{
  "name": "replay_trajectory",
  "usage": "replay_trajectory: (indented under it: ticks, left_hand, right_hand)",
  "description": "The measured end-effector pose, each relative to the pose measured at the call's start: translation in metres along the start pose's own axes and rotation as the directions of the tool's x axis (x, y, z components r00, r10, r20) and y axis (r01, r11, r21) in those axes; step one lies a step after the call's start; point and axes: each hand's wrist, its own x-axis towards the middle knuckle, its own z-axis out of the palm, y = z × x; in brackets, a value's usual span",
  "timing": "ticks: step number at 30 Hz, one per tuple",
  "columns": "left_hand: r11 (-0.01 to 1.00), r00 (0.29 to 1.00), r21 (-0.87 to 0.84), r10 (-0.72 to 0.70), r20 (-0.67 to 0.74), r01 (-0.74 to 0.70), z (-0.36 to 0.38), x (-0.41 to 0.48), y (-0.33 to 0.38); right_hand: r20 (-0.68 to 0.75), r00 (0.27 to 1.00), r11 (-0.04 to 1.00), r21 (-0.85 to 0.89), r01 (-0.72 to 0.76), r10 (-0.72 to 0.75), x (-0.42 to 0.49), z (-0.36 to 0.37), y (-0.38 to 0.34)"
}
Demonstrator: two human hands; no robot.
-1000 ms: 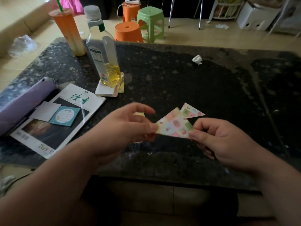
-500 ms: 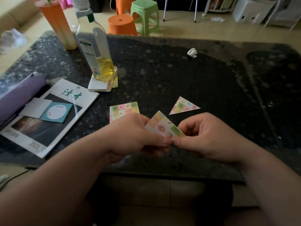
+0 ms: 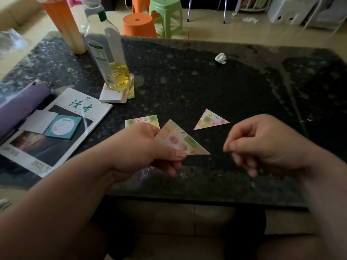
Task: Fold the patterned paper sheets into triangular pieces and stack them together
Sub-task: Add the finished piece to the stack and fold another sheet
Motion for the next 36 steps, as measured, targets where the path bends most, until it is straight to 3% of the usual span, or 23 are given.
replay_trajectory:
  ticks: [3,5,8,12,15,19,24,26,27,29,32,34,36]
  left_hand:
    - [0.998,1.0,-0.055,0.007,-0.025,-0.009,-0.004,-0.005,0.001]
    - [0.999,1.0,-0.042,0.014,-0.002,-0.014,0.0,-0.005,0.0]
    - [1.0,1.0,-0.011,0.018,0.022,-0.017,0.009,0.001,-0.005]
    - [0.999,0.999,0.009,0.042,0.022,-0.042,0.01,0.005,-0.004]
    - [0.998,0.998,0.026,0.055,0.018,-0.056,0.002,0.0,0.0]
    - [0.985,0.998,0.165,0.044,0.033,-0.049,-0.016,-0.01,0.006]
    - [0.952,0.98,0.307,0.054,-0.192,0.008,-0.048,-0.014,0.011]
    - [0.953,0.959,0.298,0.129,-0.251,-0.05,-0.049,-0.012,0.011]
    - [0.949,0.954,0.294,0.185,-0.236,-0.111,-0.043,-0.01,0.011]
    - [0.919,0.971,0.346,0.228,-0.075,-0.189,-0.02,-0.005,0.015]
    - [0.777,0.982,0.603,0.114,0.148,-0.181,0.007,0.006,0.018]
    - [0.705,0.977,0.682,0.079,0.197,-0.195,0.013,0.011,0.02]
    - [0.721,0.978,0.669,0.052,0.204,-0.178,0.013,0.013,0.021]
  right_hand:
    - [-0.035,0.999,0.995,0.098,-0.004,0.008,-0.004,-0.013,0.004]
    - [0.091,0.996,0.987,0.159,-0.007,-0.007,-0.004,0.0,0.001]
    - [0.237,0.97,0.996,0.078,0.041,-0.059,0.001,0.031,0.002]
    - [0.166,0.978,0.99,0.092,0.11,-0.124,0.004,0.039,0.0]
    - [0.14,0.985,0.985,0.151,0.079,-0.1,0.002,0.023,0.0]
    - [0.205,0.976,0.985,0.169,0.034,-0.069,0.001,0.019,0.001]
    - [0.193,0.981,0.987,0.162,-0.022,-0.01,0.004,0.011,0.003]
    - [0.257,0.965,0.99,0.12,-0.078,0.045,0.004,0.009,0.002]
    - [0.307,0.949,0.99,0.086,-0.107,0.076,0.003,0.012,0.002]
    - [0.401,0.908,0.99,0.025,-0.14,0.118,0.004,0.023,0.002]
    - [0.453,0.882,0.99,-0.015,-0.138,0.13,0.006,0.036,0.002]
    - [0.45,0.883,0.99,-0.025,-0.136,0.133,0.005,0.037,0.001]
    - [0.43,0.893,0.99,-0.024,-0.137,0.134,0.004,0.035,-0.001]
